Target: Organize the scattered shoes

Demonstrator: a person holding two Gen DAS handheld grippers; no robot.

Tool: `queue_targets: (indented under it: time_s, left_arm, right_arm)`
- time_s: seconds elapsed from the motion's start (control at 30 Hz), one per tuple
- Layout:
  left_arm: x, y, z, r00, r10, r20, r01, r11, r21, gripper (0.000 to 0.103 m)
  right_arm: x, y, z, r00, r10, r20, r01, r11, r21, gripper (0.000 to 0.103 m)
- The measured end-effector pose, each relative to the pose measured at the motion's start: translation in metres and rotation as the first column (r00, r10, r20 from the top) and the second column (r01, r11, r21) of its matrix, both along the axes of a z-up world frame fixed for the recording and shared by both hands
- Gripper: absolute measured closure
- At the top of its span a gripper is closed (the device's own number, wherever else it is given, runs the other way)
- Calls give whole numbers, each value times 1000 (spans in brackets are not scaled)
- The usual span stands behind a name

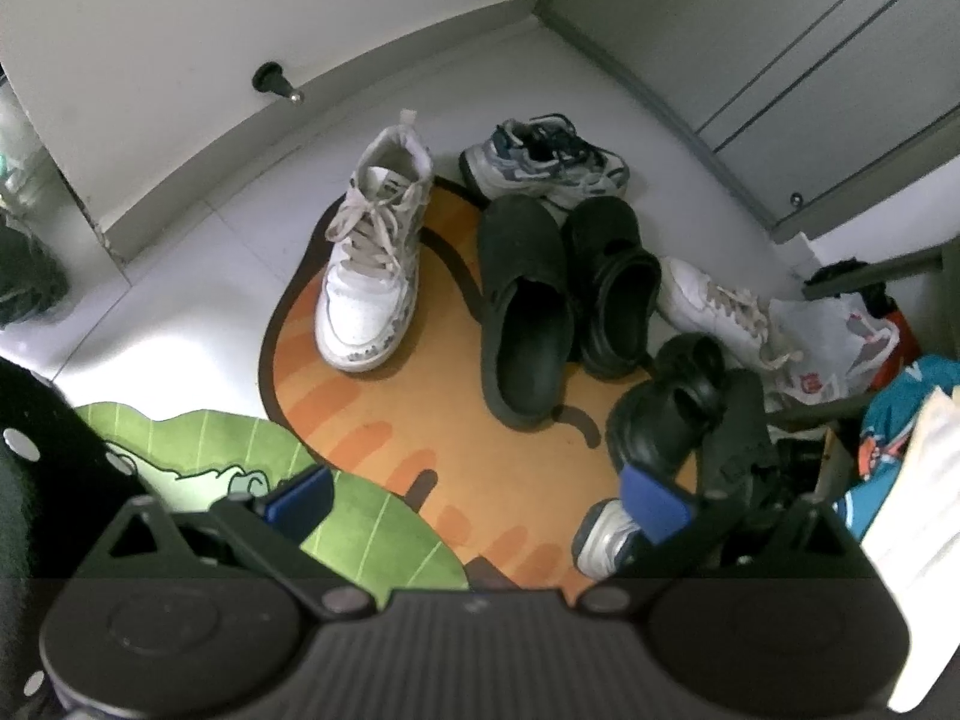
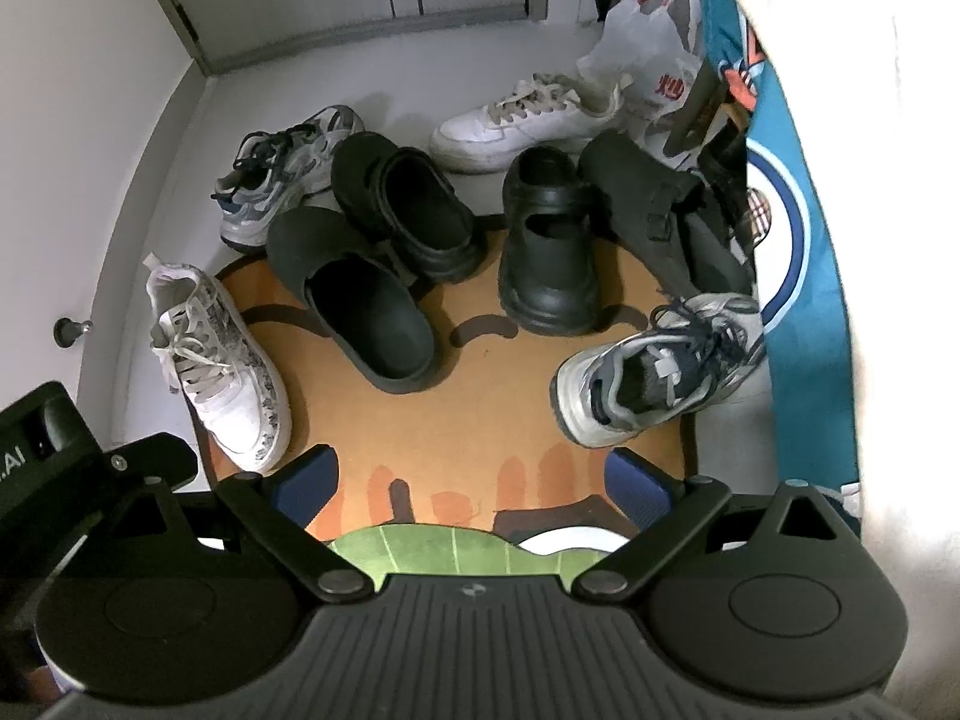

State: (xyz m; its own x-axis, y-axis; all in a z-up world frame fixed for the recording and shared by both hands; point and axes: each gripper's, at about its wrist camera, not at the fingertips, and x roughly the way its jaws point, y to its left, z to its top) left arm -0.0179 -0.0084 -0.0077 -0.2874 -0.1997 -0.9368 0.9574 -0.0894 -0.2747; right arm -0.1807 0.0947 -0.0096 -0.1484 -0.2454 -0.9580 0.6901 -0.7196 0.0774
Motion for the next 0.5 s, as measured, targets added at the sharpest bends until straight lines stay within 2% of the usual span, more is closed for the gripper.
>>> queue_targets:
  time_s: [0.5]
  left_arm:
    - [-8, -1, -4, 1000, 0, -11, 0, 1000, -2, 0]
  right_arm:
    - [-13, -4, -12, 999, -29, 19, 28, 999, 27, 5]
